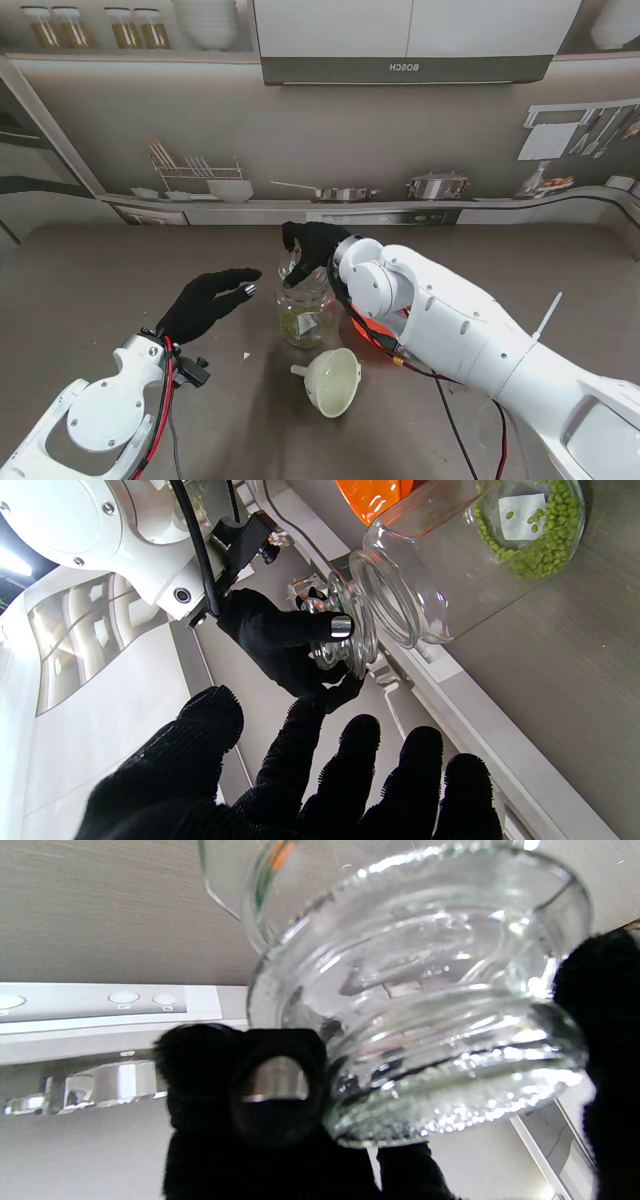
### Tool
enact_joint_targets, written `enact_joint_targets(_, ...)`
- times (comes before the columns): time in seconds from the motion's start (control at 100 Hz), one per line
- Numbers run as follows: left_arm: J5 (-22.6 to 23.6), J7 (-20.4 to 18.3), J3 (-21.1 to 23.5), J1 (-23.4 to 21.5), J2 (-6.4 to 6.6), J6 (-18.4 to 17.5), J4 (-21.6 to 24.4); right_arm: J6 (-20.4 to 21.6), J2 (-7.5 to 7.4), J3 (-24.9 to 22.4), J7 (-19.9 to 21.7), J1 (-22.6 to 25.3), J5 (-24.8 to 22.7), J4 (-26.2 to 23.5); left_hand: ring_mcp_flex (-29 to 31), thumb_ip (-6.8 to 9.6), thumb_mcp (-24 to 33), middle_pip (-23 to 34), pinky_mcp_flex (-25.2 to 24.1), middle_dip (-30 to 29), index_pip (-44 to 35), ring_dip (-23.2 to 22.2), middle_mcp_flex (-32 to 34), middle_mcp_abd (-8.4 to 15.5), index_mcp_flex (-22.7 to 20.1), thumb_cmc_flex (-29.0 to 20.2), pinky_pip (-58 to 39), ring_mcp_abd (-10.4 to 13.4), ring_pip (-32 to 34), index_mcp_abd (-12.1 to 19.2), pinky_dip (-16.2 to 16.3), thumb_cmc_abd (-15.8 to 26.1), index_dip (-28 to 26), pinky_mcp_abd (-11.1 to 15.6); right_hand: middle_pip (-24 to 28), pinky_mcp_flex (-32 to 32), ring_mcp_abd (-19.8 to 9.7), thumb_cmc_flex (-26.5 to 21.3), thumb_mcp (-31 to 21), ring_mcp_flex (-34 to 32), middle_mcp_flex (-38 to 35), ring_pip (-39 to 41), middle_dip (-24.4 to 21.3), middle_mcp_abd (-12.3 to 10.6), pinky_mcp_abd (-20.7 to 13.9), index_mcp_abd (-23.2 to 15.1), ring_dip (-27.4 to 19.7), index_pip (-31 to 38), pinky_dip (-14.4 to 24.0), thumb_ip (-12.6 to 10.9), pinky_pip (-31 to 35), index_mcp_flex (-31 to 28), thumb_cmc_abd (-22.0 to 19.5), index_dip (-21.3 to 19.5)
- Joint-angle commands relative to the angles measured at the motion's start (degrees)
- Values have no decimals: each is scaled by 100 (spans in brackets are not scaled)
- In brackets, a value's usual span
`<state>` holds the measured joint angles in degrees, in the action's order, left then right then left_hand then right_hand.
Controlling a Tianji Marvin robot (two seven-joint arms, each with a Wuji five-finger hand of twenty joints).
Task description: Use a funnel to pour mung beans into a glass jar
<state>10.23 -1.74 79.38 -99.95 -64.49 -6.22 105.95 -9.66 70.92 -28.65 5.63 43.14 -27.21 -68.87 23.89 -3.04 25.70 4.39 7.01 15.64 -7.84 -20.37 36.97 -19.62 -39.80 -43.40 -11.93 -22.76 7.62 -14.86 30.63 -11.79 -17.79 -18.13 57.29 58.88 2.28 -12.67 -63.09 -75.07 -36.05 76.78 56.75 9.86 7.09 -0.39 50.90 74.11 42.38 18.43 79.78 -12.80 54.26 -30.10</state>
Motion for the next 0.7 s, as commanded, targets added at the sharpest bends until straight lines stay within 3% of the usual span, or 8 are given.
enact_joint_targets(0.0,-30,-91,13,-26,-29,14,47,65,56,43,75,-56,10,35,74,163,26,-10,-9,11,-22,-70,6,15,-54,167,108,-13,82,5,62,-9,-25,-14,1331,192,-1685,-2474,-1509,-95,-720,346,296,-1088,-566,226,151,1224,17,-89,122,-958,-1103,-204)
enact_joint_targets(0.26,-48,-113,22,-32,-26,19,53,227,100,189,39,-127,-38,234,68,163,25,-12,-9,11,-22,-69,1,4,-52,166,109,-16,78,-7,62,-8,-26,-13,1326,116,-1611,-2433,-1472,-92,-692,281,247,-1148,-551,175,112,1211,35,-90,99,-948,-1135,-189)
enact_joint_targets(0.69,-45,-131,25,-24,-22,13,44,409,33,300,56,-179,-326,278,72,163,21,-9,-4,12,-25,-69,9,6,-60,167,106,-16,80,-7,63,-12,-28,-16,1290,-180,-1465,-2345,-1364,-88,-588,101,127,-1268,-497,-62,-29,1155,97,-95,17,-929,-1224,-92)
